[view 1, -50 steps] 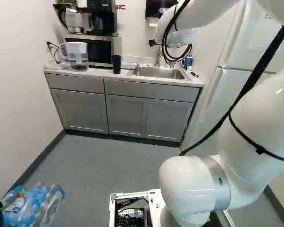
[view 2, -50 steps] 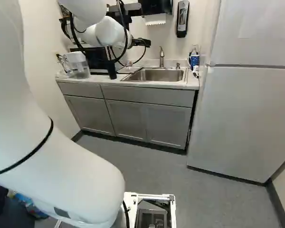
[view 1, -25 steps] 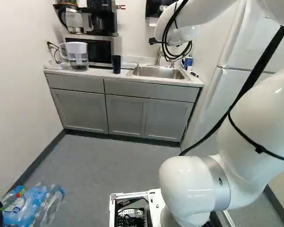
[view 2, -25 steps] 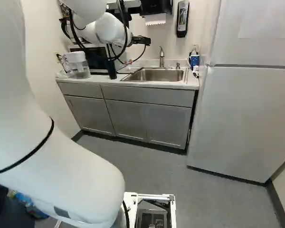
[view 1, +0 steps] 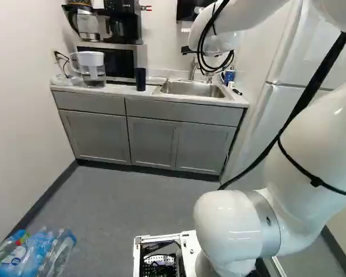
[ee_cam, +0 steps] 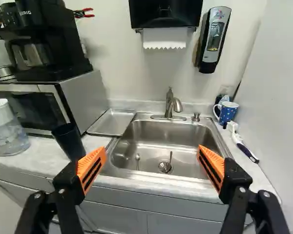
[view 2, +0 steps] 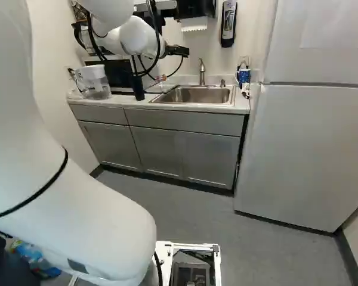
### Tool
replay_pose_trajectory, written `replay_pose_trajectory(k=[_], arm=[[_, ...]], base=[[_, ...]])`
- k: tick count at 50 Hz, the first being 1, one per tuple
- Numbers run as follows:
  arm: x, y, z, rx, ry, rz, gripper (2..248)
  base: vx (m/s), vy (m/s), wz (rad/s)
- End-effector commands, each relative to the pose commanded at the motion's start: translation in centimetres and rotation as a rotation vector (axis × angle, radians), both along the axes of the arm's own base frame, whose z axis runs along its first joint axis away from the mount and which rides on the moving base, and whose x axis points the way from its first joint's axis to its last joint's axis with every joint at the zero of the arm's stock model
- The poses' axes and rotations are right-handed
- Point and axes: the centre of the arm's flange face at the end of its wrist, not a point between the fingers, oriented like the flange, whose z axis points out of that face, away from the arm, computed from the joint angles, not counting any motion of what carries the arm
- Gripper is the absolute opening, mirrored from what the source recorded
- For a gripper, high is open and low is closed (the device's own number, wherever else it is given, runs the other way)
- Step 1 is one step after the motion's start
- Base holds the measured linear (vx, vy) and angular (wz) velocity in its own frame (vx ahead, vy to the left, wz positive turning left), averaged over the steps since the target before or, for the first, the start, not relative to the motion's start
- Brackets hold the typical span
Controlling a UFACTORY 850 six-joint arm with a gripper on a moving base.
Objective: Rinse the cup and place it in the tray
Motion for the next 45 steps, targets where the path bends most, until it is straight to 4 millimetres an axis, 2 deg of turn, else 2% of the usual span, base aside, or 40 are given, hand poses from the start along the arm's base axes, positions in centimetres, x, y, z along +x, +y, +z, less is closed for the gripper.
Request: replay_pose_trajectory(k=[45], arm=[[0.00, 0.00, 0.00, 0.000, 0.000, 0.000, 247]], base=[[0.124, -0.072, -0.005]])
